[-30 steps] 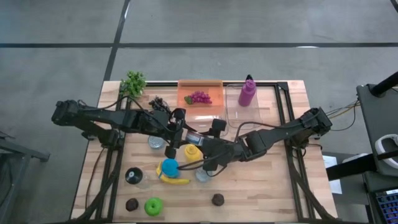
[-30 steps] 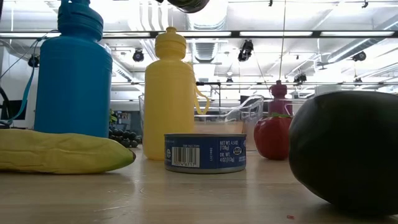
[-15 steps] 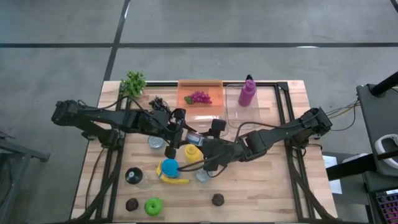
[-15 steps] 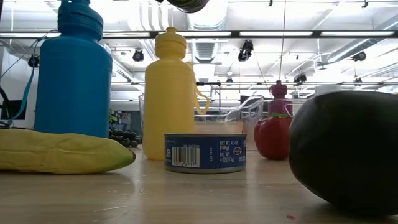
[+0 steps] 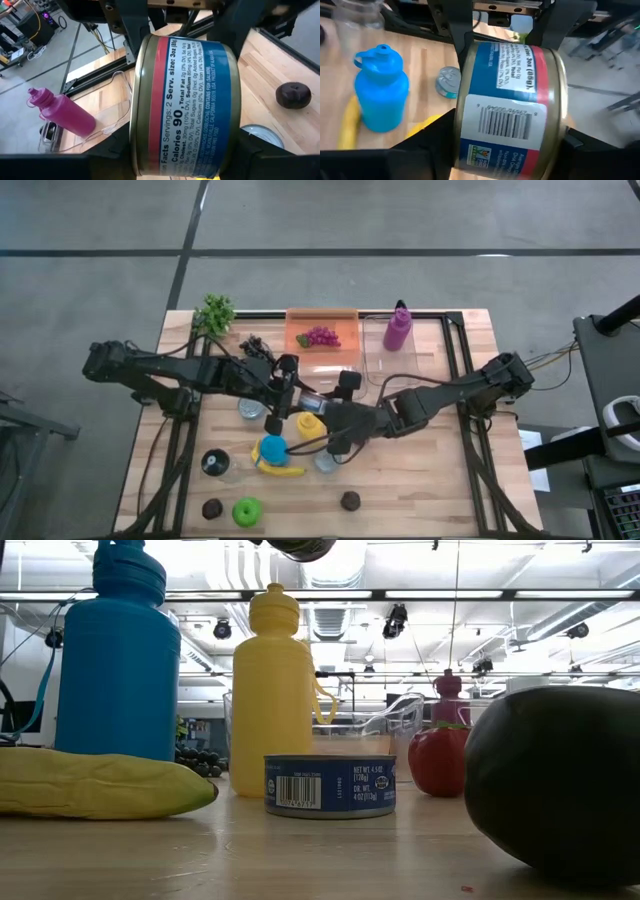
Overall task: Pick & Place Food Item
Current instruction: Put the blue and pink can into the left transparent bin
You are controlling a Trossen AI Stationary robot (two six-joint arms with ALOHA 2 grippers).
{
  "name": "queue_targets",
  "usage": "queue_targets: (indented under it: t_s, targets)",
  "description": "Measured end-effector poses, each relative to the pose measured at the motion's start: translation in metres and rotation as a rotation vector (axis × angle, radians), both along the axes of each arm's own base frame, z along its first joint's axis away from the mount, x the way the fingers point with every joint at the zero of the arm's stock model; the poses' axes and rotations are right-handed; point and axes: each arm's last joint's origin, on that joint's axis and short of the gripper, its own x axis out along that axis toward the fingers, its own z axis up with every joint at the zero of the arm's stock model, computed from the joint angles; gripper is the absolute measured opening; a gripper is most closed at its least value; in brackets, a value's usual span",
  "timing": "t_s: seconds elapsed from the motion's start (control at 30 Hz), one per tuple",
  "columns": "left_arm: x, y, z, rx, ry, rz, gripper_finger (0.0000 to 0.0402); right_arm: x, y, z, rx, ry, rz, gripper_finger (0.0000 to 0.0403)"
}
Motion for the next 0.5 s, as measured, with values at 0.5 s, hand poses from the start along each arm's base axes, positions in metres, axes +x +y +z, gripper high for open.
queue_targets:
  t_s: [0.5]
  targets:
    - [0.0001, -0.0001, 0.0001, -0.002, -0.001, 0.003, 0.019, 0.0003, -0.0004, -0.0004, -0.014, 0.0, -0.01, 0.0319]
